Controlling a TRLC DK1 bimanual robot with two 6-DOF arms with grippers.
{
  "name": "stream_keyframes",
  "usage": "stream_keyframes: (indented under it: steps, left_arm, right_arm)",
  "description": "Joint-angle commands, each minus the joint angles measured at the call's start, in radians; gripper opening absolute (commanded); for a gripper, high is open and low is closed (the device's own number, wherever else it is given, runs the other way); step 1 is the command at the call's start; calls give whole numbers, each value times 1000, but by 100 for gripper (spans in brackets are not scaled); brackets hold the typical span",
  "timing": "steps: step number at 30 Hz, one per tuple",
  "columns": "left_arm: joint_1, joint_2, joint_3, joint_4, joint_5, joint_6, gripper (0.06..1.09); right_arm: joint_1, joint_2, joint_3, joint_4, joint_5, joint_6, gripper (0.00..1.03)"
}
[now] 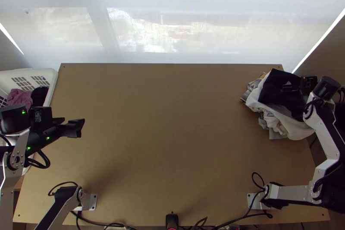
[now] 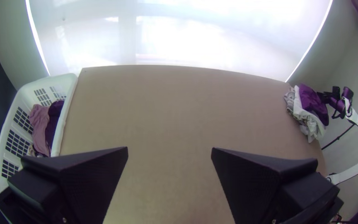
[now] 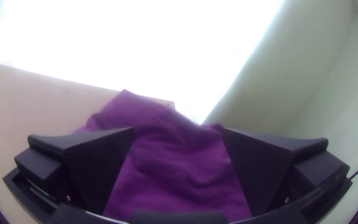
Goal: Fold the t-shirt
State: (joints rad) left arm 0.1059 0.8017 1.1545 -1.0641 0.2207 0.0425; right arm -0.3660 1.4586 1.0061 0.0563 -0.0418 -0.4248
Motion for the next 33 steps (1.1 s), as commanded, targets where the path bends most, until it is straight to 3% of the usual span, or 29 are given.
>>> stream_keyframes:
  steps: [1,9,16,19,21,25,27,30,33]
  left_arm:
    - [-3,-56,2,44,-1,10,104]
    - [23,-234,-98,196,-1,16,104]
    - [124,-634,-388,518,-7,17,104]
    - [87,-622,-407,466,-81,-7,104]
    - [74,-622,-449,466,-118,-12,104]
    - [64,-665,-576,544,-116,-10,104]
    - [64,-759,-661,609,-115,-15,104]
    - [66,-797,-733,618,-123,-52,104]
    - [83,-806,-814,627,-129,-27,104]
  right_arm:
    - [53,-130,154,-119,-9,29,98]
    - [230,-371,209,-323,10,181,98]
    - [395,-701,-3,-446,-27,334,98]
    - [429,-820,-101,-504,3,324,98]
    - [478,-891,-170,-536,80,322,98]
    - [573,-1089,-347,-460,261,297,98]
    - [608,-1216,-442,-404,263,250,98]
    - [618,-1288,-517,-507,264,270,98]
    - [618,-1390,-617,-503,266,253,98]
